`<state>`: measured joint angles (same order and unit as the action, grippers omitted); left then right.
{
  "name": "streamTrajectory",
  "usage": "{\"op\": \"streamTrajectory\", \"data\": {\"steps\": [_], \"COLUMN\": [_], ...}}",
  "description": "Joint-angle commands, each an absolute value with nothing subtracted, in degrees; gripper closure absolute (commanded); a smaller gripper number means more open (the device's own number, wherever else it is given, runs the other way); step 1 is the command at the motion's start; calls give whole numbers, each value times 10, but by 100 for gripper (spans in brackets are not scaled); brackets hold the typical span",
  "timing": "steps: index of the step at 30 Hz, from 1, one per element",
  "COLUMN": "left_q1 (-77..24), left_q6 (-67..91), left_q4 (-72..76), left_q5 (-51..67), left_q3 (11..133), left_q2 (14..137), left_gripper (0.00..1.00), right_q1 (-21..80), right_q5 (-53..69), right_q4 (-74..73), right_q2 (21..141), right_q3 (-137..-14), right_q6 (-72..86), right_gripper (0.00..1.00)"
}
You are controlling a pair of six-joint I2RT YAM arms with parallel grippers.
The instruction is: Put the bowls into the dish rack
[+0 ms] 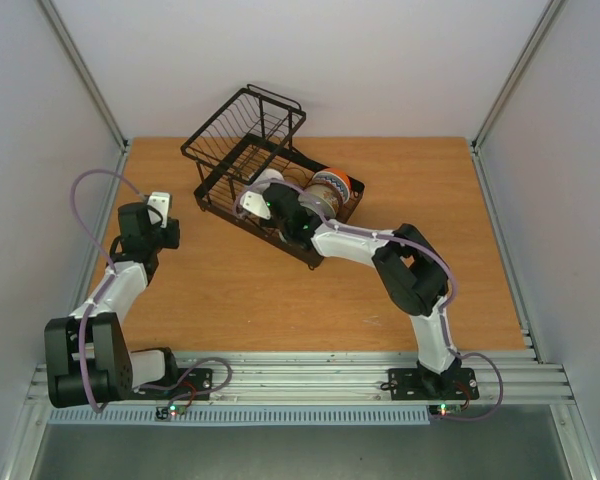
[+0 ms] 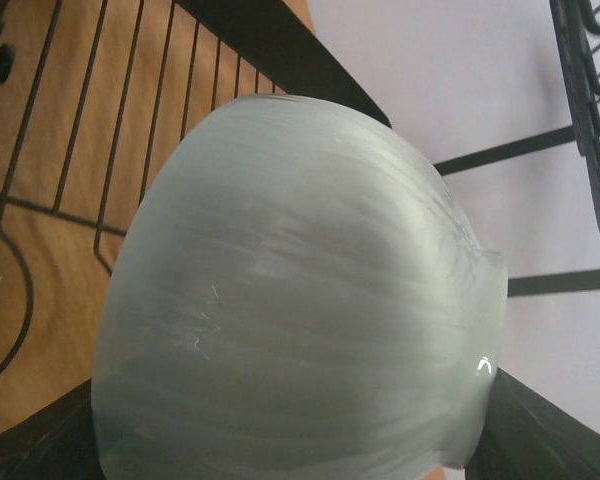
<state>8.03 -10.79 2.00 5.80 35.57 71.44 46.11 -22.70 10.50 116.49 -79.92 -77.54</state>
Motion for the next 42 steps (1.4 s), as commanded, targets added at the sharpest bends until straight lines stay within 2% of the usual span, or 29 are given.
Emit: {"op": "streamTrajectory", "data": {"steps": [1,11,19,27,30,34,42], "left_q1": [83,85,86,87,87,87,87], "left_q6": [-102,-103,-103,-102,-102,-103,-103], "left_q4": [58,57,59,58,58,58,58], "left_q5": [57,57,59,61,61,61,60], "left_q3": [353,345,345,346,346,345,348], "left_q2": [705,693,695,695,695,695,699], "left_gripper": [99,99,100,99,99,99,100], "right_q1": [455,439,432,432,432,432,433], "right_q5": [-243,-252,-260,-282,-286,-293,-295], "right_q4": [109,27,5,10,7,9,19], "right_q2": [1192,1276,1313,1346,1356,1363,1360], "right_q3": [-871,-992,-1031,-1045,-1054,-1058,-1059], "right_q6": [-807,-805,-804,-820,-822,-822,-807], "right_gripper": [99,99,99,88,77,49,24]}}
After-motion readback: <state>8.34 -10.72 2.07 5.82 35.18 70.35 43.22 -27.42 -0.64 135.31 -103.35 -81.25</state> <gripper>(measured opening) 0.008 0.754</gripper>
